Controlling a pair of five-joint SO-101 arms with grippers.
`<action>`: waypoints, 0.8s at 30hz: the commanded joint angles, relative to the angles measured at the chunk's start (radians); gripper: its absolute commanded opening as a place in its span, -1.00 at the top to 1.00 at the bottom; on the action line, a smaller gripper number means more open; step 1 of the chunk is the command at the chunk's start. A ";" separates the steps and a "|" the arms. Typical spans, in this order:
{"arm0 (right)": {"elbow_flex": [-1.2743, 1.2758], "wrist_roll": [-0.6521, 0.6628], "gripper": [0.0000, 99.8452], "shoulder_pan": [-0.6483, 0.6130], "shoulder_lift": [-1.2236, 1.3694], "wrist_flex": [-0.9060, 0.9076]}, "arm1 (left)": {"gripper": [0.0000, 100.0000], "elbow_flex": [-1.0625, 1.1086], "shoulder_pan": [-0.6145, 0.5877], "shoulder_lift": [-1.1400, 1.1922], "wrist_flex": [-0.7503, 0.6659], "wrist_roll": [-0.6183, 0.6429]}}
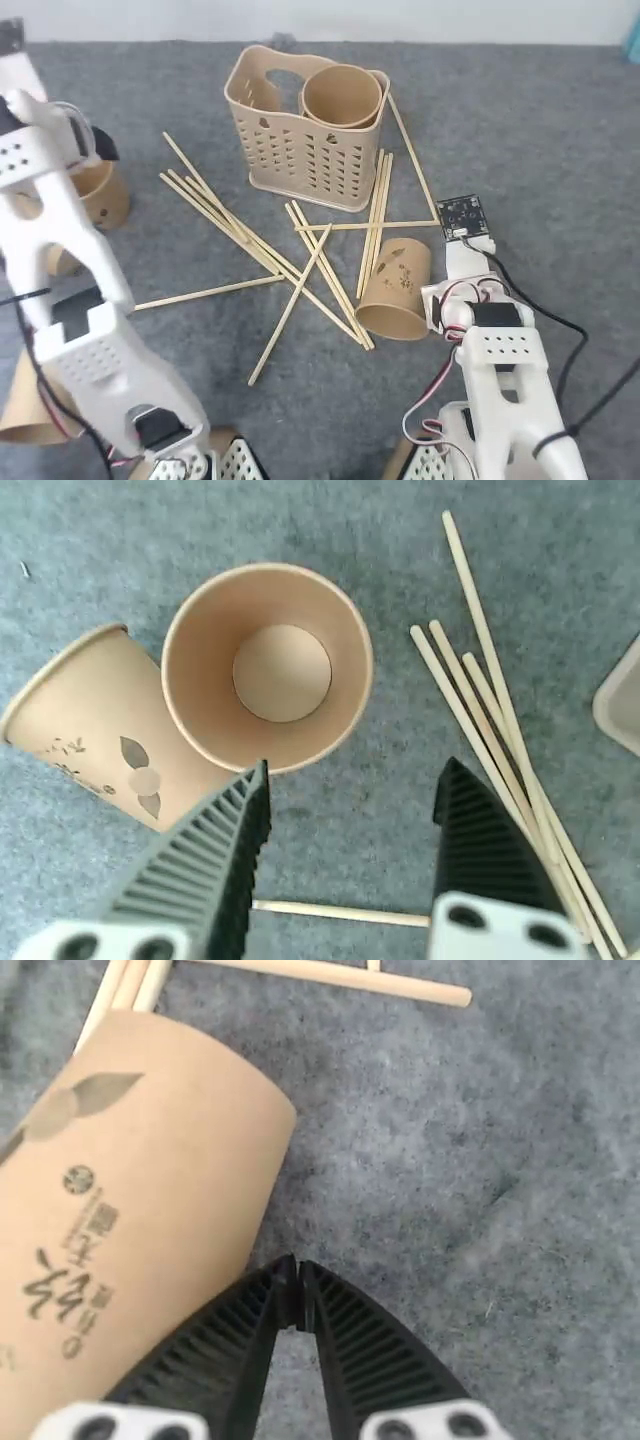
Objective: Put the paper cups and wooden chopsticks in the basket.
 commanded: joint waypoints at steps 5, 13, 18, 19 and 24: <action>-0.003 0.011 0.98 -0.008 -0.030 0.001 | 0.49 0.255 0.014 -0.012 -0.264 -0.009; -0.003 0.011 0.98 -0.008 -0.028 -0.007 | 0.66 0.515 0.041 -0.023 -0.494 -0.008; -0.003 0.011 0.98 -0.008 -0.027 -0.008 | 0.96 0.461 0.087 -0.025 -0.362 -0.008; -0.003 0.011 0.98 -0.008 -0.027 -0.008 | 0.96 0.440 0.098 -0.025 -0.319 -0.008; -0.003 0.011 0.98 -0.008 -0.024 -0.010 | 0.98 0.239 0.149 -0.025 -0.107 -0.008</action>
